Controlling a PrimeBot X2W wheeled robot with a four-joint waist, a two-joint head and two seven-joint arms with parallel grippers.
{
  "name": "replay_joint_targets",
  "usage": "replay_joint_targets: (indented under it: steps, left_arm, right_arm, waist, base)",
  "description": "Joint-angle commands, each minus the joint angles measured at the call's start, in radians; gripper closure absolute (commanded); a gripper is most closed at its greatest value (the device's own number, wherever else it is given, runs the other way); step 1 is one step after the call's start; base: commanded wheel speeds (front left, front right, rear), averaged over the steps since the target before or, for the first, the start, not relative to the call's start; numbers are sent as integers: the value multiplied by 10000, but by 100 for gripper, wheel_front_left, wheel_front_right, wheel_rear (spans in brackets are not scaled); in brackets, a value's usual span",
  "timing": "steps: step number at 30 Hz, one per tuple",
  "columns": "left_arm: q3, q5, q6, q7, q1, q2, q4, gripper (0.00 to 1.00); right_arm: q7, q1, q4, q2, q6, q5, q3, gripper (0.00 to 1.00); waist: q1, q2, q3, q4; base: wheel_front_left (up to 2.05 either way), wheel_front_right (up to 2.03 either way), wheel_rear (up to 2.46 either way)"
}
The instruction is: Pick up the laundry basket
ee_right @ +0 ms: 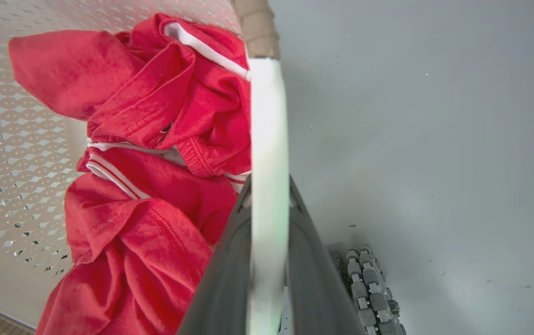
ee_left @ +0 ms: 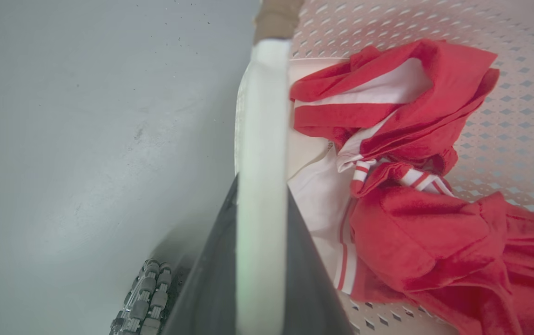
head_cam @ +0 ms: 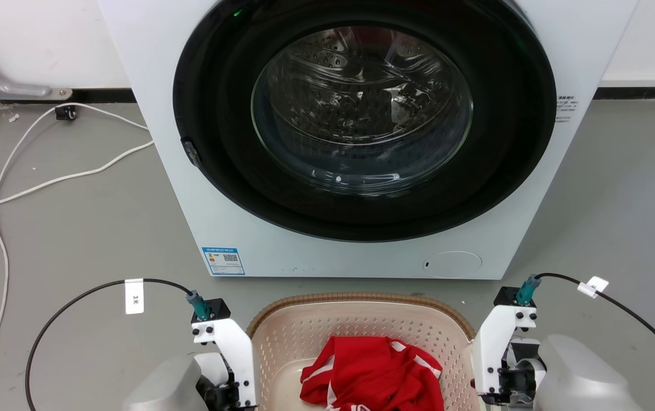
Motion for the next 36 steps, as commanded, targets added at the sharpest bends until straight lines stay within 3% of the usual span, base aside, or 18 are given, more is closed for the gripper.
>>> replay_joint_targets:
  steps: [1, 36]
  left_arm:
    - [-18, -144, -109, -60, -18, -235, -100, 100]
    - [-343, -478, -110, -390, -253, -315, 30, 100]
  right_arm:
    - [-20, -7, -106, 282, 49, 126, 17, 100]
    - [-80, -168, -74, 291, 52, 508, 211, 100]
  waist:
    - [1, 0, -4, 1]
    - [1, 0, 169, 69]
  base:
    - [0, 0, 0]
    - [0, 0, 0]
